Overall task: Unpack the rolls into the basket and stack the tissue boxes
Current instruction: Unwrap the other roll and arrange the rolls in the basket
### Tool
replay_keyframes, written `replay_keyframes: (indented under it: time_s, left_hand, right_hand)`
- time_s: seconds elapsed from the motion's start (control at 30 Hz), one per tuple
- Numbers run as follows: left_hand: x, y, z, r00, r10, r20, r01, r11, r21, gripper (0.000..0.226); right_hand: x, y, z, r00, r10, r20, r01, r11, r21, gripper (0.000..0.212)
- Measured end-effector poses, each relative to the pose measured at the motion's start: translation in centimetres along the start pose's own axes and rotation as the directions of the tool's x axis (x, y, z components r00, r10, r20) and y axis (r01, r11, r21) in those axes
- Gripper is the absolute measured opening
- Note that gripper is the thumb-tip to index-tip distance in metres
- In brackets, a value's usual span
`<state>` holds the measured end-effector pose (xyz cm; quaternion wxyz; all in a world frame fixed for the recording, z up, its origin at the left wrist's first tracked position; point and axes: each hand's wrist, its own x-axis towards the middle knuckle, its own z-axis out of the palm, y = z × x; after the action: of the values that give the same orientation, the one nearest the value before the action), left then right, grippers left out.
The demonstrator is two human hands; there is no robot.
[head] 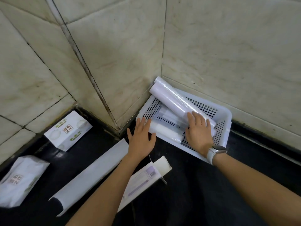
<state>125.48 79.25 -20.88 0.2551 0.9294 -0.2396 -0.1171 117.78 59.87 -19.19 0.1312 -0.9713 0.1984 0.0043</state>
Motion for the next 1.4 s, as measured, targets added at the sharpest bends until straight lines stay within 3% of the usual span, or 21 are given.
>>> replay_keyframes:
  time_s: [0.1,0.2,0.27,0.4,0.5,0.6,0.77,0.97,1.07,1.17,1.4]
  left_hand:
    - [-1.7,-0.9,0.3,0.997,0.048,-0.061,-0.044,0.997,0.063,0.053]
    - [-1.6,-1.3,0.3,0.996,0.068,-0.063,-0.06,0.991,0.121,0.052]
    - [-1.3,-1.6,0.2,0.991,0.094,-0.096,-0.081,0.988,0.135,0.049]
    - [-0.7,-1.9,0.0,0.958,0.183,-0.222,-0.169,0.982,0.079,0.035]
    - [-0.4,-2.2,0.3,0.922,0.22,-0.319,-0.212,0.975,0.058,0.026]
    - [-0.2,-2.5,0.9,0.906,0.236,-0.352,-0.238,0.971,0.039,0.025]
    - [0.2,-3.2,1.2,0.89,0.262,-0.374,-0.266,0.963,0.042,0.025]
    - [0.2,-3.3,1.4,0.879,0.269,-0.394,-0.284,0.959,0.022,0.025]
    - [0.2,-3.1,1.4,0.877,0.261,-0.404,-0.283,0.959,0.005,0.026]
    - [0.1,-3.1,1.4,0.882,0.252,-0.399,-0.277,0.961,-0.007,0.026]
    - [0.2,-3.3,1.5,0.878,0.257,-0.403,-0.281,0.96,0.001,0.027]
  right_hand:
    - [-0.4,-0.7,0.7,0.982,-0.19,-0.004,0.189,0.973,0.135,0.044]
    - [1.0,-1.4,0.9,0.95,-0.277,0.144,0.251,0.952,0.173,0.036]
    - [2.3,-2.1,1.3,0.916,-0.312,0.25,0.267,0.943,0.2,0.019]
    - [4.7,-2.7,2.0,0.826,-0.301,0.477,0.28,0.953,0.116,0.025]
    - [6.3,-2.9,2.7,0.886,-0.305,0.349,0.303,0.951,0.061,0.031]
    - [7.3,-4.0,4.1,0.94,-0.247,0.235,0.263,0.964,-0.037,0.051]
    - [8.2,-5.1,6.2,0.94,-0.008,0.342,0.064,0.986,-0.152,0.058]
    - [7.0,-3.7,5.6,0.885,-0.13,0.448,0.2,0.973,-0.113,0.048]
    - [6.1,-3.4,4.9,0.883,-0.219,0.415,0.245,0.969,-0.01,0.048]
    - [6.6,-3.9,4.7,0.933,-0.176,0.314,0.161,0.984,0.072,0.061]
    - [7.7,-5.0,6.3,0.976,-0.081,0.2,0.083,0.997,0.0,0.076]
